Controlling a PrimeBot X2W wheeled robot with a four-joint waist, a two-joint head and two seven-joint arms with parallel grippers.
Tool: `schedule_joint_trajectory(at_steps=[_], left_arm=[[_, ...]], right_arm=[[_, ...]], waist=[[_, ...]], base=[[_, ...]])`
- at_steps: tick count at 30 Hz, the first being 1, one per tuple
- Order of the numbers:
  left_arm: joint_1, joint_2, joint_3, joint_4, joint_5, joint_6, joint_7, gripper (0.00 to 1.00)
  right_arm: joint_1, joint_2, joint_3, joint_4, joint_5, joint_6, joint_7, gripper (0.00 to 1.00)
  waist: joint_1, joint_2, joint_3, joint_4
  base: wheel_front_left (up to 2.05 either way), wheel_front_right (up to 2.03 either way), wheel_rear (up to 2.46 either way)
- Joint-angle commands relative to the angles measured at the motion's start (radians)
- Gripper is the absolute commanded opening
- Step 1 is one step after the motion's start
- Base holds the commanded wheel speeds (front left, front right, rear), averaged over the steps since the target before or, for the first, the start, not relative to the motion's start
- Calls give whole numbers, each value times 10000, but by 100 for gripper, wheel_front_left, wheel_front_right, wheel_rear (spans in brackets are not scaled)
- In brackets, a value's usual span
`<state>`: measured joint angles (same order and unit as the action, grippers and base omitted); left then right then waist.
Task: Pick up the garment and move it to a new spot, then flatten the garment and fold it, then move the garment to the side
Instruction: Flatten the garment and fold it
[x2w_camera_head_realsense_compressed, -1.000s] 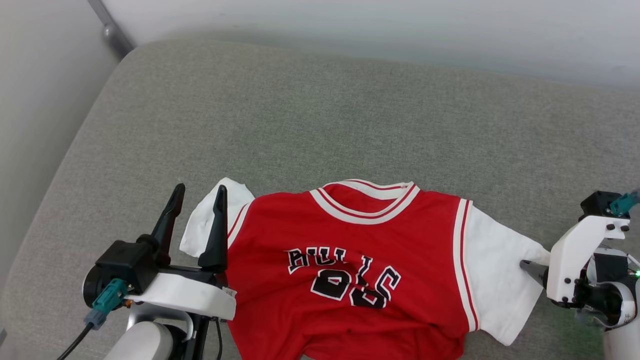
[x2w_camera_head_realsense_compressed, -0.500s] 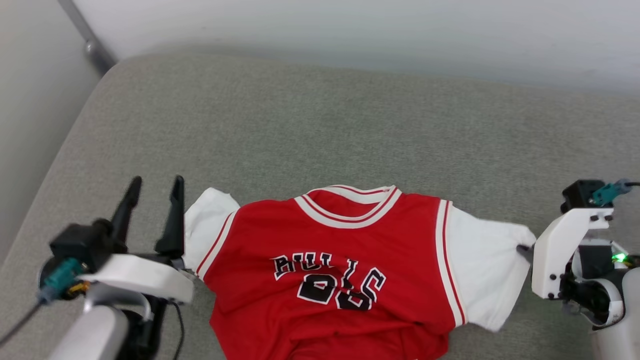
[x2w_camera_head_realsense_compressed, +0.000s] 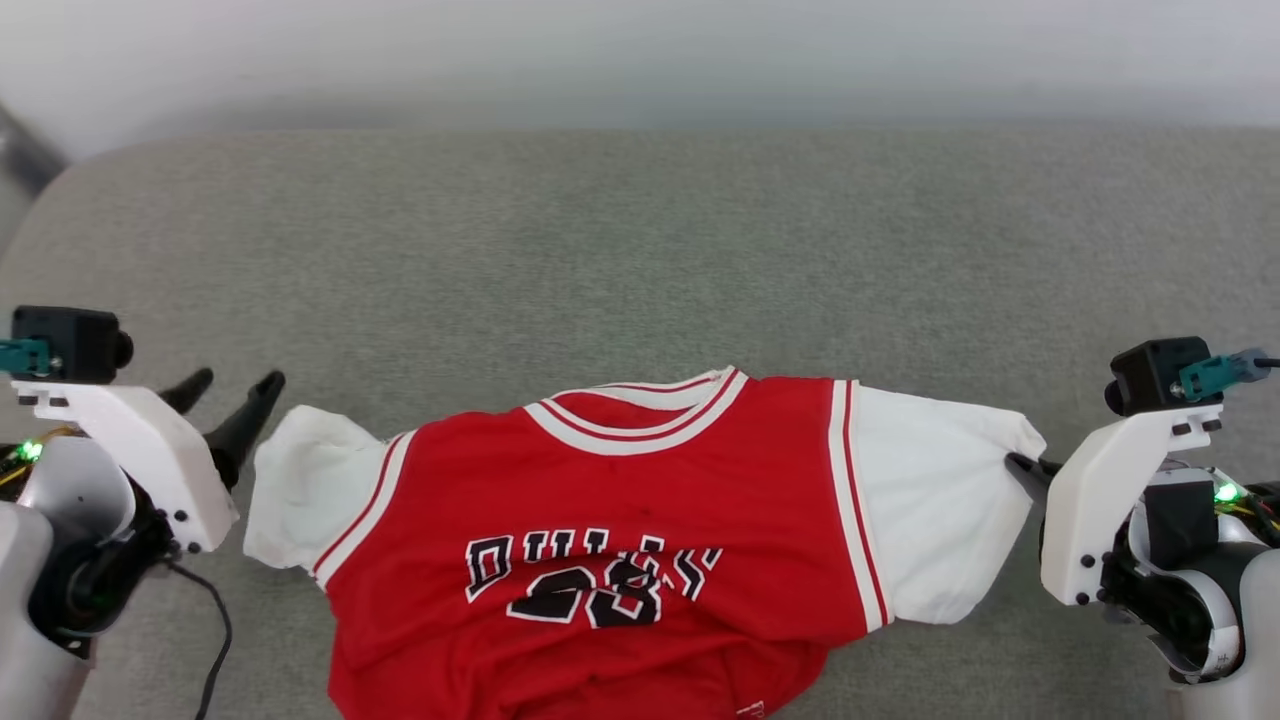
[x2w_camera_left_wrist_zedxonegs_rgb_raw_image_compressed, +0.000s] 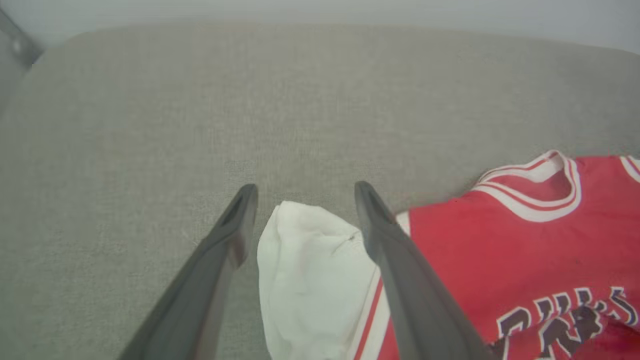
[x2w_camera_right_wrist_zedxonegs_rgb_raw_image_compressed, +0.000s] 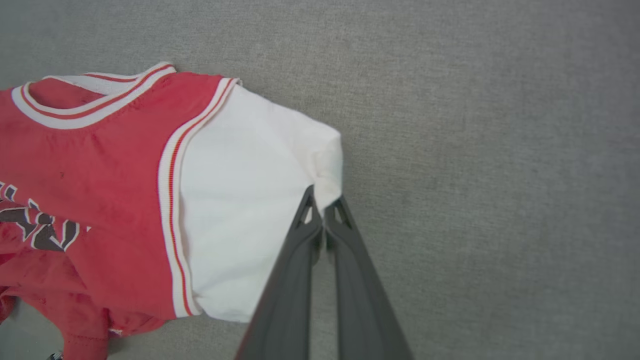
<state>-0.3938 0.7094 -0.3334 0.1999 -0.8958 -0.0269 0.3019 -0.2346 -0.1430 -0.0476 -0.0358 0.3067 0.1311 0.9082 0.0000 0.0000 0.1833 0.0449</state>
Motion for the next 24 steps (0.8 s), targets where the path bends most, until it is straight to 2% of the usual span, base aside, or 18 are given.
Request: schedule_joint_trajectory(at_steps=[1,4,9,15,20,21,22,23,24], left_arm=[[-162,190,-115,350,-212,-130,617,100],[-574,363,-351,968,-544,-372,1680,100],[-1096,474,-655,1797,-805,-613,2695,100],[-1117,672,-1732,2732,-423,-823,4193,100],[-1255,210,-2165,3038,-584,-954,4383,100],[-1300,73,-2196,3089,-658,-971,4304,81],[-1335,-52,-2255,3168,-706,-989,4310,45],[-1366,-185,-2292,3263,-798,-1005,4284,16],[-1416,-309,-2298,3337,-855,-1009,4188,0]], right_arm=[[81,82,106,-186,-32,-7,-3,0],[115,155,166,-394,-11,-7,-57,0],[126,313,239,-473,8,-7,-174,0],[28,407,386,-346,88,-7,-303,0],[121,458,299,-268,167,-7,-398,0],[134,474,305,-267,176,-7,-416,0],[138,485,316,-262,191,-7,-425,0],[139,495,328,-254,204,-7,-435,0],[141,496,334,-244,210,-7,-435,0]], waist=[[0,0,438,-422],[0,0,789,-654],[0,0,1272,-927],[0,0,1599,-1226],[0,0,1724,-1239],[0,0,1750,-1229],[0,0,1765,-1221],[0,0,1766,-1217],[0,0,1750,-1211]], base=[[0,0,0],[0,0,0],[0,0,0],[0,0,0],[0,0,0],[0,0,0],[0,0,0],[0,0,0],[0,0,0]])
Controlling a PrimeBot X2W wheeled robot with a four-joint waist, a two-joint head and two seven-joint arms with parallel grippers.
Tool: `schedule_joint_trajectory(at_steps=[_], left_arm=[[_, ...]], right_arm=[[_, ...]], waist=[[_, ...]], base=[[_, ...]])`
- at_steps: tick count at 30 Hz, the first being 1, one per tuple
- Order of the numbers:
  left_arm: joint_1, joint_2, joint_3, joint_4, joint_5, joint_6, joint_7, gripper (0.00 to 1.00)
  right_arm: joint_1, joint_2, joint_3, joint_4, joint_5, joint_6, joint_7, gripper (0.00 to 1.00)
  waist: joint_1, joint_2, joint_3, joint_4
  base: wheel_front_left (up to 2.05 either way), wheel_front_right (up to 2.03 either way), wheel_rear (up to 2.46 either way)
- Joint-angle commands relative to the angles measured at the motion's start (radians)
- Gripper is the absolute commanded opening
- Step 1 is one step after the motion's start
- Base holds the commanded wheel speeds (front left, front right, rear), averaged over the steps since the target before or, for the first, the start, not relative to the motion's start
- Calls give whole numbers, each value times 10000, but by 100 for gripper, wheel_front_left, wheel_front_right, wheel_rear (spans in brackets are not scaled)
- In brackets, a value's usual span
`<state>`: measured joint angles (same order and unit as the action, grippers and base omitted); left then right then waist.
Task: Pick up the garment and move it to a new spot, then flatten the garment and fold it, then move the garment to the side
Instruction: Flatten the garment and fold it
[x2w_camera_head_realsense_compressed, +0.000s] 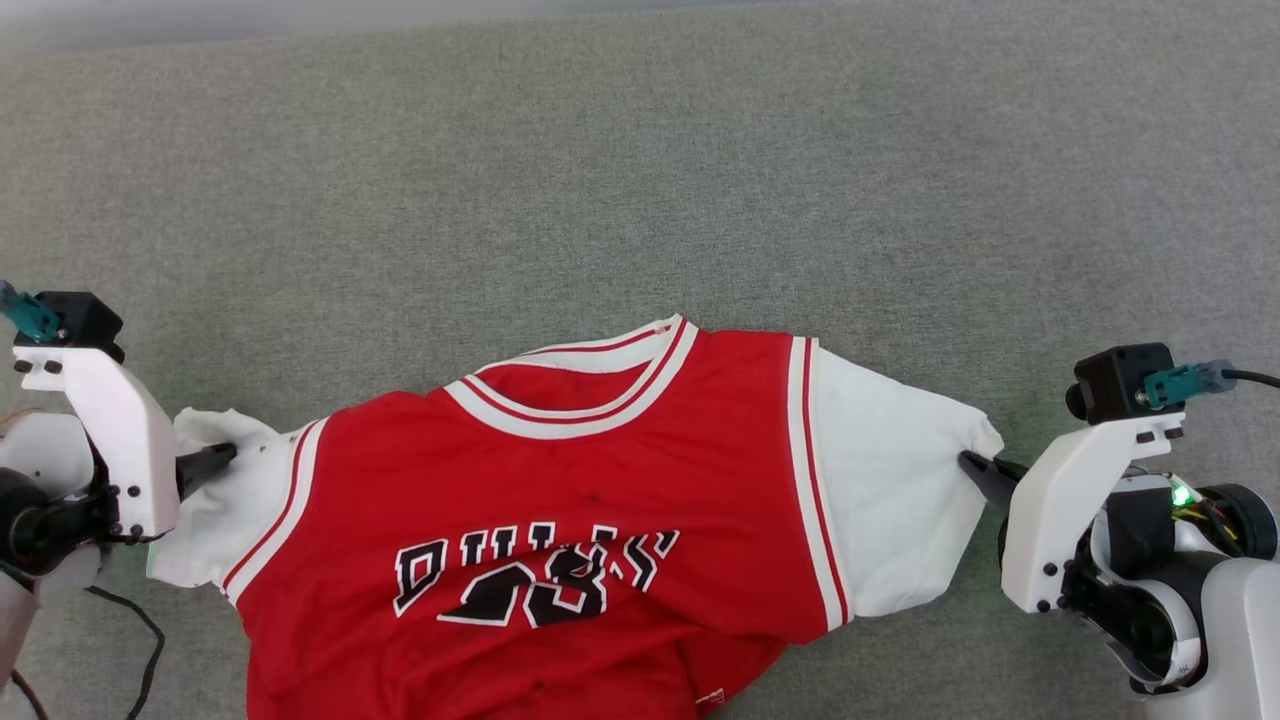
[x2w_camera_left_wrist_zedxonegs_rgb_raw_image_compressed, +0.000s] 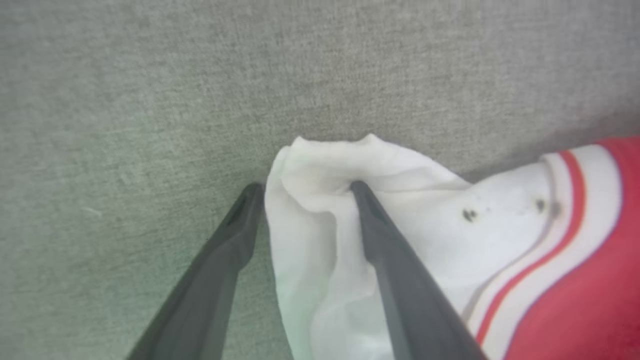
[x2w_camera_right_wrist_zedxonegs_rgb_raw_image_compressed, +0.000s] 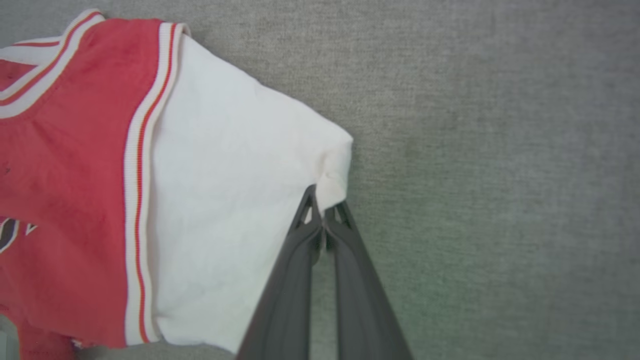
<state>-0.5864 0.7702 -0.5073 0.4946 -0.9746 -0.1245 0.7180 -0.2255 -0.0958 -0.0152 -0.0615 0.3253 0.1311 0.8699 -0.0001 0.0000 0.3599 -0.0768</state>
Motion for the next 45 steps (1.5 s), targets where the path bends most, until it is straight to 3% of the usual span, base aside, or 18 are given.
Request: schedule_joint_trajectory(at_steps=[1,4,16,28,37,45], left_arm=[[482,-986,-630,465,-89,-46,30,0],[409,-1118,-730,653,-210,-76,-131,0],[-1042,-713,-748,685,859,-49,-1905,0],[-2472,-1384,20,695,1066,381,-3964,0],[-4512,-1587,338,621,1828,784,-5169,0],[-6937,-1687,610,1037,2616,1033,-6419,0]], right_arm=[[53,26,23,23,35,-7,-47,0],[51,-80,-4,23,15,-7,-62,0],[-41,-655,-494,-182,-240,-7,-219,0],[-1445,-1706,-1063,4,-247,-9,-915,0],[-4538,-2398,-1034,1016,-147,-10,-1258,0],[-8328,-2151,-532,2577,-381,-10,-2377,0]], waist=[[1,0,-48,8],[1,0,-222,57],[1,0,-1770,755],[1,0,-2992,1186],[1,0,-2169,1119],[1,0,-478,804]], base=[[0,0,0],[0,0,0],[0,0,0],[0,0,0],[0,0,0],[0,0,0]])
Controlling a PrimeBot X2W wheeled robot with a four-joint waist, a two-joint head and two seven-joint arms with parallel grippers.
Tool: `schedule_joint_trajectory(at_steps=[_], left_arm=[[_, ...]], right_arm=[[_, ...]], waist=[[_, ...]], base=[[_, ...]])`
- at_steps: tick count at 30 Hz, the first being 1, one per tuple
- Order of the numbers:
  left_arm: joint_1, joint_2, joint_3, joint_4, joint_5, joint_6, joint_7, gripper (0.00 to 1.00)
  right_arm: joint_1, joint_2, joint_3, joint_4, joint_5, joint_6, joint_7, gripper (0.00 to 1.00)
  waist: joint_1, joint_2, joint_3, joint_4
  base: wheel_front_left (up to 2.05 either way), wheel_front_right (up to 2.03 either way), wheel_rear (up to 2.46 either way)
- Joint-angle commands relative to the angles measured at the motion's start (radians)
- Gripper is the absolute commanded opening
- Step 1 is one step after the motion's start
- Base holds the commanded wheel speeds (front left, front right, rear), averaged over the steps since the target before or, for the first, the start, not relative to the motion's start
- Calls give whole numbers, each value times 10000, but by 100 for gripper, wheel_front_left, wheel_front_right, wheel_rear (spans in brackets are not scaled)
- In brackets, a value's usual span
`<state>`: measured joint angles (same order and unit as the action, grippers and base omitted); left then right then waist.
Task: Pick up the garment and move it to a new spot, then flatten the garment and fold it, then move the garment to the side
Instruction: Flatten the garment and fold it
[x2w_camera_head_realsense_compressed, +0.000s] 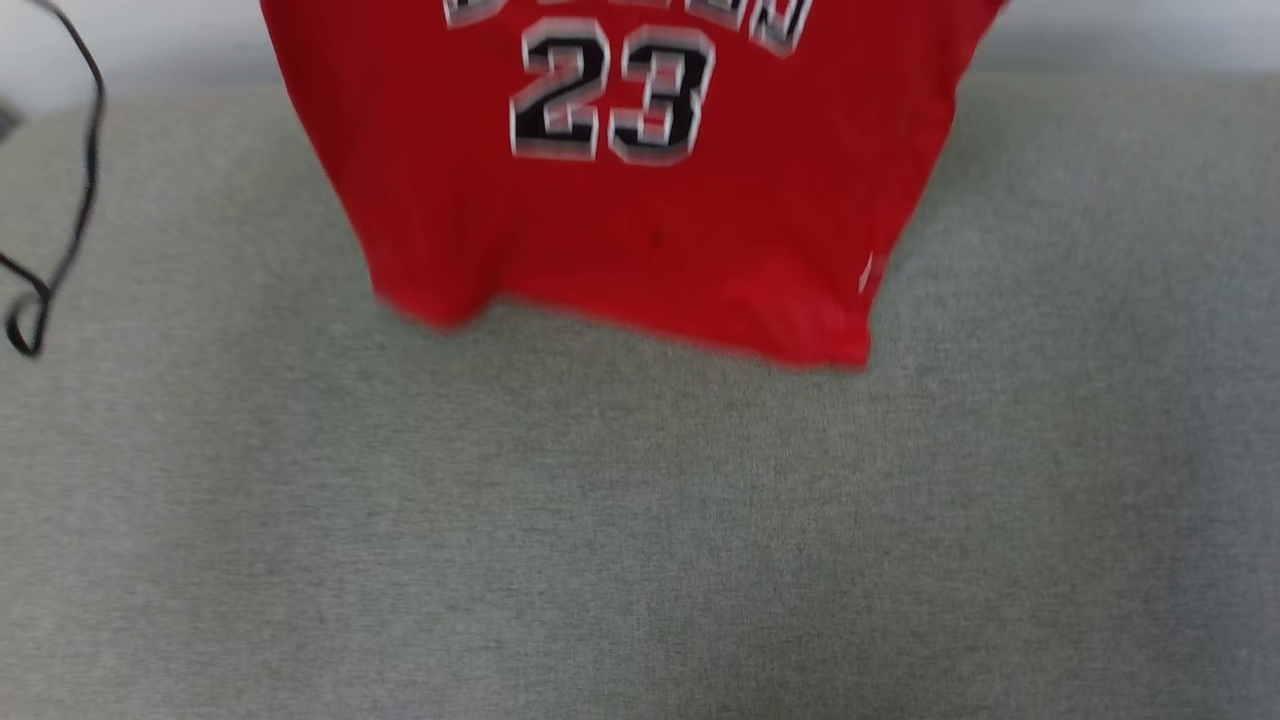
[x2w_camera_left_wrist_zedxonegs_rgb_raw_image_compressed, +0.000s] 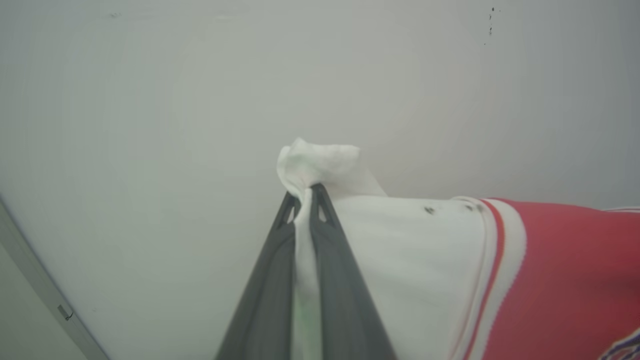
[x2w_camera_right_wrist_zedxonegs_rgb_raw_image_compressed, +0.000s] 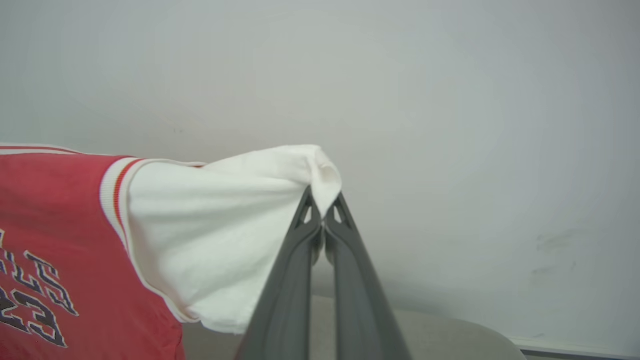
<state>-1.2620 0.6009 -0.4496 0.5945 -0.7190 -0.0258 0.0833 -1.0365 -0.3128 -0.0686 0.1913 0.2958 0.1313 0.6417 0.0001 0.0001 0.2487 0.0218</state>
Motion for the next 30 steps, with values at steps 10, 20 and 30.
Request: schedule_joint_trajectory(at_steps=[10,20,30], left_arm=[[-3010,261,508,145,591,79,-1190,0],[-3914,206,655,309,666,141,-1788,0],[-2966,-280,763,831,209,-257,-2870,0]], right_arm=[[-3963,501,504,1342,-1200,-11,-2547,0],[-5610,877,1370,2788,-1259,-11,-4011,0],[-5368,733,2507,4227,-389,-11,-4756,0]], waist=[[-1,-1,3014,-643],[-1,-1,4688,-834],[-1,-1,4983,-631]], base=[[0,0,0],[0,0,0],[0,0,0]])
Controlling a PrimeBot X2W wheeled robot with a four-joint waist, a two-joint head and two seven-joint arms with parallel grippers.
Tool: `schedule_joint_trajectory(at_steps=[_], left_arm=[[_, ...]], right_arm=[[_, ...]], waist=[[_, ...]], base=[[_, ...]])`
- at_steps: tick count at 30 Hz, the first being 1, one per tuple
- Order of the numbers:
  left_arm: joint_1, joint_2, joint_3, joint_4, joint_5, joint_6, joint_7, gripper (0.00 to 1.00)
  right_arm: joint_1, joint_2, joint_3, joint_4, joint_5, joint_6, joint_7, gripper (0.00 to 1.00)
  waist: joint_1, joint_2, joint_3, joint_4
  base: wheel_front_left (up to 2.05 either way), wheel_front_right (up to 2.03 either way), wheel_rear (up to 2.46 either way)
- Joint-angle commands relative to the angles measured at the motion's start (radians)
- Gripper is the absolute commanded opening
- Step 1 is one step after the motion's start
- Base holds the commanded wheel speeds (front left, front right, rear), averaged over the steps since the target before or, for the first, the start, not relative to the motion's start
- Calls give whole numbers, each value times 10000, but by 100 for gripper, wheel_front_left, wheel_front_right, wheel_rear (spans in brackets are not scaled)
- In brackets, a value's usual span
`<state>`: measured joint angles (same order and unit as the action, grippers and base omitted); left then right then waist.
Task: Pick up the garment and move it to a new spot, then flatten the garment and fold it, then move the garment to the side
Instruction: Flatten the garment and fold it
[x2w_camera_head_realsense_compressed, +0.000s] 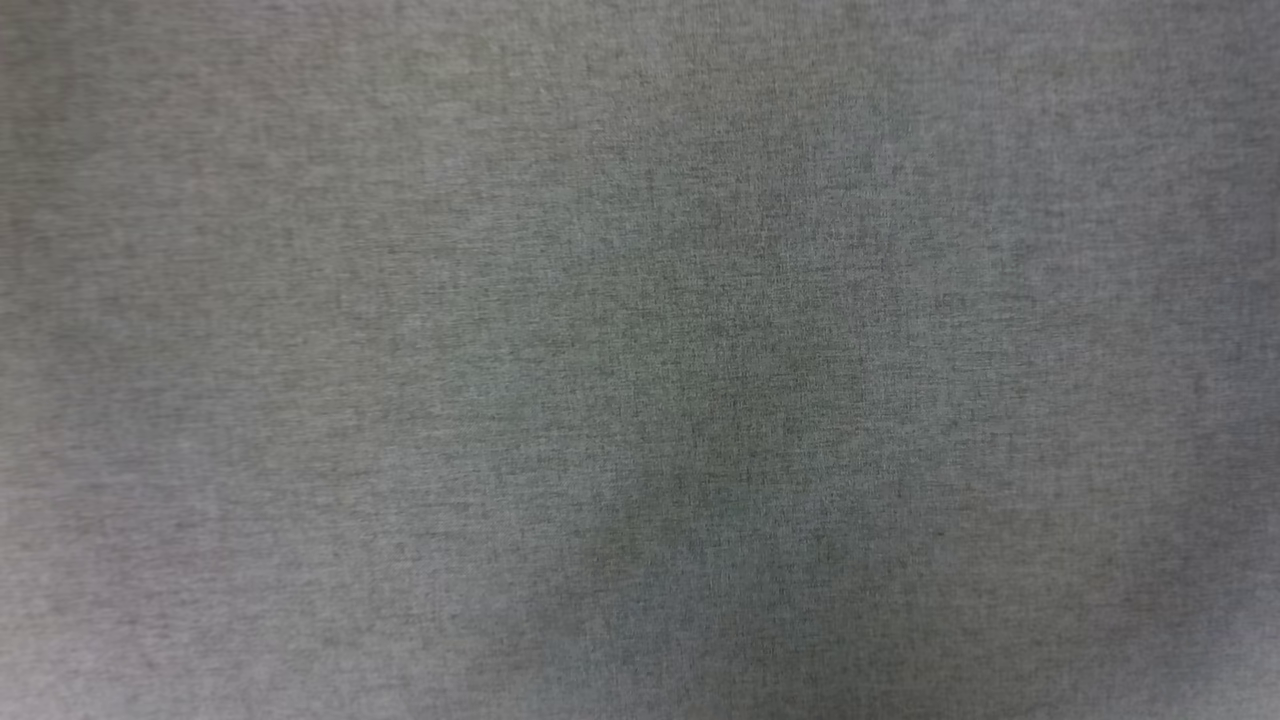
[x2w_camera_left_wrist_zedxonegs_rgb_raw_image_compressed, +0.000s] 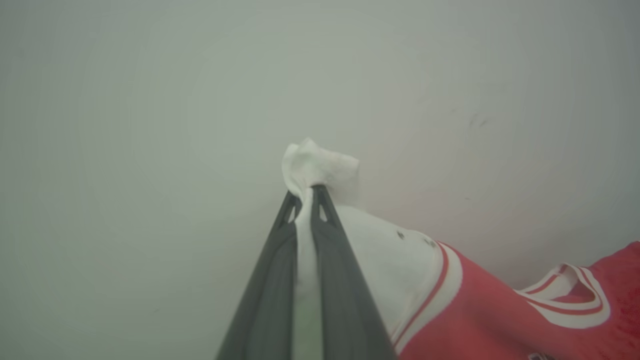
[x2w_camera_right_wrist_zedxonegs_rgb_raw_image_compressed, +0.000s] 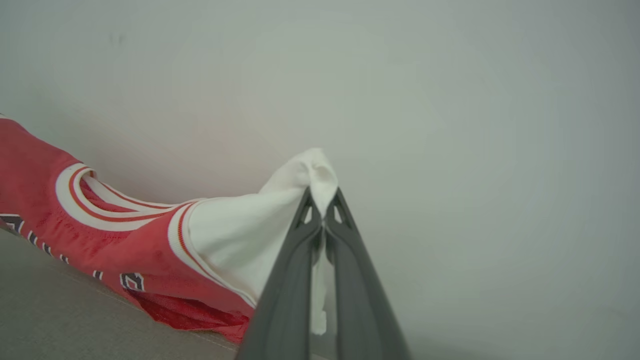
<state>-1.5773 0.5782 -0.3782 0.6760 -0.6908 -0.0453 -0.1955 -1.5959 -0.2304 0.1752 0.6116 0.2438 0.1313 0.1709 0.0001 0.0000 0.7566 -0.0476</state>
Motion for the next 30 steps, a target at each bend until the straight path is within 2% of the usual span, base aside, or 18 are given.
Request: schedule_joint_trajectory(at_steps=[1,5,10,15,16,19,26,30], left_arm=[[389,-23,64,45,-107,-124,-161,0],[1418,96,134,-16,-293,-441,-486,0],[3623,57,467,-849,-658,-519,-664,0],[6712,-84,701,-1978,-954,13,-701,0],[6712,-84,701,-1978,-954,13,-701,0],[8513,-91,719,-2638,-1086,359,-704,0],[12059,-217,840,-3963,-1760,1131,-619,0],[13831,-201,780,-4728,-1962,1733,-420,0]], right_arm=[[422,-162,200,36,259,-11,-58,0],[1483,-505,719,-271,794,-11,-24,0],[3858,-958,901,-1285,1473,-11,239,0],[6732,-1300,502,-2503,1914,-11,879,0],[6732,-1300,502,-2503,1914,-11,879,0],[8380,-1347,87,-3212,1961,-11,1404,0],[12082,-863,-1039,-4710,2062,-11,2687,0],[14044,-463,-1686,-5391,1966,-11,3618,0]], waist=[[-1,0,-196,88],[-1,0,-833,184],[-1,0,-1951,351],[-1,0,-3227,518],[-1,0,-3227,518],[-1,0,-3837,567],[-1,0,-5053,637],[-1,0,-5621,616]], base=[[0,0,0],[0,0,0],[0,0,0],[0,0,0],[0,0,0],[0,0,0],[0,0,0],[0,0,0]])
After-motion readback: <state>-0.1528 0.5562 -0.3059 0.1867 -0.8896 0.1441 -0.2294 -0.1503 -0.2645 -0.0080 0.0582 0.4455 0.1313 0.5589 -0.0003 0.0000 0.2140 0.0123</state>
